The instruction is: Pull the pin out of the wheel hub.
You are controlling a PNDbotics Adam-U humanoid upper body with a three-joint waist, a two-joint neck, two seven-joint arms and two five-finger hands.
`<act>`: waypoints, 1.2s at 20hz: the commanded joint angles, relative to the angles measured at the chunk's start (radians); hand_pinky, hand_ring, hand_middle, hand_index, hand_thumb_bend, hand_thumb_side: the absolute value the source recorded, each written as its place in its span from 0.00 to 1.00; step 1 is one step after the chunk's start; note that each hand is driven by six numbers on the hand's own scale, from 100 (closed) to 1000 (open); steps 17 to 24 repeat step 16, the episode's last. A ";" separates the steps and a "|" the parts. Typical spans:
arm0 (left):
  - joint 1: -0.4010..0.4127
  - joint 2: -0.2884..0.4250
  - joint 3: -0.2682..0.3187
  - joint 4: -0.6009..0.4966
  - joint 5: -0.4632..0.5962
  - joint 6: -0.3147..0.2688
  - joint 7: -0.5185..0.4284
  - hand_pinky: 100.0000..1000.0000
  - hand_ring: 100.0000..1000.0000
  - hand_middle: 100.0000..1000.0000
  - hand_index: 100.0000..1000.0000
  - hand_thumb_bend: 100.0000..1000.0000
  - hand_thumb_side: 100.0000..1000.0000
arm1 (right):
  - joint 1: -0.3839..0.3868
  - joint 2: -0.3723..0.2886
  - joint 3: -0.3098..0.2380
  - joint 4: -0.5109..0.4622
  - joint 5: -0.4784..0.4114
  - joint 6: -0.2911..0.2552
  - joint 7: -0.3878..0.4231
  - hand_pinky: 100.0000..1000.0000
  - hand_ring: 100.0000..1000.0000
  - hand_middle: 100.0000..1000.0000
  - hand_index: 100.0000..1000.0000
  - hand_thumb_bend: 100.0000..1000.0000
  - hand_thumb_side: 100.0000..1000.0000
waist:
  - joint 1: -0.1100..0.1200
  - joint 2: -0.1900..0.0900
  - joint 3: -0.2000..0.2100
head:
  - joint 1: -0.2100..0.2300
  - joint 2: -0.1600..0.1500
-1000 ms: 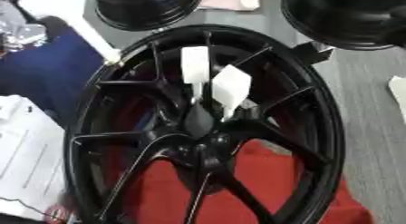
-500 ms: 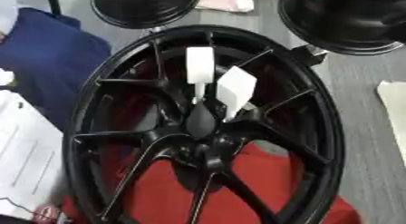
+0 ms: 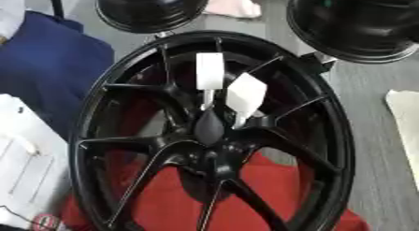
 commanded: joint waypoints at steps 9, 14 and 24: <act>-0.052 -0.101 0.042 -0.244 0.320 -0.166 0.216 0.71 0.73 0.63 0.71 0.00 0.80 | -0.015 -0.020 -0.013 -0.026 -0.010 -0.002 -0.007 0.78 0.61 0.59 0.68 0.00 0.55 | 0.005 -0.029 0.001 | 0.017 -0.003; -0.051 -0.270 0.011 -0.340 0.467 -0.341 0.334 0.70 0.72 0.62 0.69 0.00 0.82 | -0.021 -0.016 -0.014 -0.026 -0.006 -0.003 -0.007 0.78 0.61 0.59 0.68 0.00 0.55 | -0.003 -0.021 -0.003 | 0.016 -0.010; -0.045 -0.333 0.005 -0.342 0.479 -0.371 0.320 0.70 0.72 0.62 0.69 0.00 0.80 | -0.022 -0.013 -0.018 -0.024 -0.009 -0.004 -0.010 0.78 0.61 0.59 0.68 0.00 0.55 | -0.006 -0.019 -0.002 | 0.013 -0.016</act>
